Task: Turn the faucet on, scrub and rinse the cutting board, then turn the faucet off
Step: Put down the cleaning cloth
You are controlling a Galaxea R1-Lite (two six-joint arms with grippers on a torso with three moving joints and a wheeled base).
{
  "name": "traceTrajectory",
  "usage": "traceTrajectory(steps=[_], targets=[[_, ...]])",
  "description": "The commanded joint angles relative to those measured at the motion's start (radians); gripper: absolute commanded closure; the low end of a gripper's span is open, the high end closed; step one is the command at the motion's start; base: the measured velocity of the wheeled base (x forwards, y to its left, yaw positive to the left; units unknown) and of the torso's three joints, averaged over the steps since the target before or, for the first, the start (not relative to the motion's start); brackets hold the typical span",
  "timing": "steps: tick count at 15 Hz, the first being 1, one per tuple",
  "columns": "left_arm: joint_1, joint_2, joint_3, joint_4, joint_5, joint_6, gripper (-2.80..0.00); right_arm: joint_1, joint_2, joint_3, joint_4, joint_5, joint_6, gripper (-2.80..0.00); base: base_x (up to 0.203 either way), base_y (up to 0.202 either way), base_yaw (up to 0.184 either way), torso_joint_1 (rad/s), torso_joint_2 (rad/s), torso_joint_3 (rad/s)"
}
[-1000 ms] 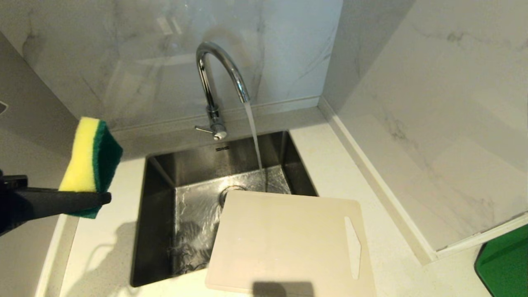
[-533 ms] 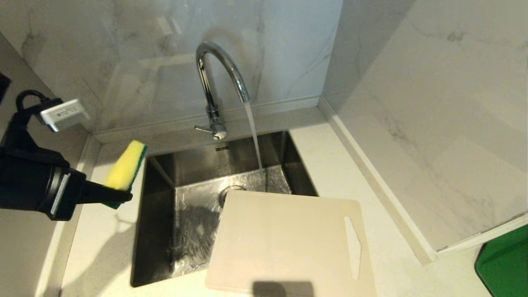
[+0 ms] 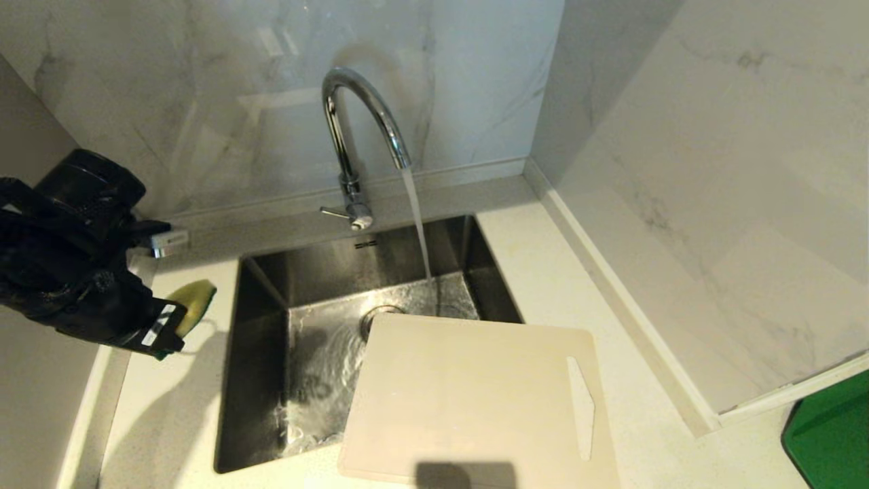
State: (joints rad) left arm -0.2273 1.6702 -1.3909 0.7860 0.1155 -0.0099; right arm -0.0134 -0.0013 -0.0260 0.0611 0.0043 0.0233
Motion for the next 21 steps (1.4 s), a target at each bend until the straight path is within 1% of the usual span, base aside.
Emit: traceTrajectory(steps=[1,4,6,8,12,14,16,19,21], targets=[[0.092,0.071,-0.004,0.006,0.007,-0.001,0.00,0.001,0.000,0.000,0.000,0.000,0.000,0.00,0.000,0.000,0.000,0.000,0.00,0.000],[0.198,0.113,-0.005,0.006,-0.003,-0.001,0.00,0.000,0.000,0.000,0.000,0.000,0.000,0.00,0.000,0.000,0.000,0.000,0.00,0.000],[0.242,0.145,-0.004,0.002,-0.030,0.001,0.00,0.001,0.000,0.000,0.000,0.000,0.000,0.00,0.000,0.000,0.000,0.000,0.00,0.000],[0.277,0.175,-0.002,-0.005,-0.031,0.012,0.00,0.000,0.000,0.000,0.000,0.000,0.000,0.00,0.000,0.000,0.000,0.000,0.00,0.000],[0.322,0.235,-0.001,-0.030,-0.033,0.021,0.00,0.001,0.000,0.000,0.000,0.000,0.001,0.00,0.000,0.000,0.000,0.000,0.00,0.000],[0.344,0.261,0.004,-0.044,-0.038,0.043,0.00,0.001,0.000,0.000,0.000,0.000,0.000,0.00,0.000,0.000,0.000,0.000,0.00,0.000],[0.353,0.284,0.004,-0.053,-0.056,0.052,0.00,0.000,0.000,0.000,0.000,0.000,0.000,0.00,0.000,0.000,0.000,0.000,0.00,0.000],[0.358,0.320,0.006,-0.078,-0.063,0.056,0.00,0.001,0.000,0.000,0.000,0.000,0.001,0.00,0.000,0.000,0.000,0.000,0.00,0.000],[0.358,0.338,-0.002,-0.094,-0.099,0.086,0.00,0.001,0.000,0.000,0.000,0.000,0.000,0.00,0.000,0.000,0.000,0.000,0.00,0.000]])
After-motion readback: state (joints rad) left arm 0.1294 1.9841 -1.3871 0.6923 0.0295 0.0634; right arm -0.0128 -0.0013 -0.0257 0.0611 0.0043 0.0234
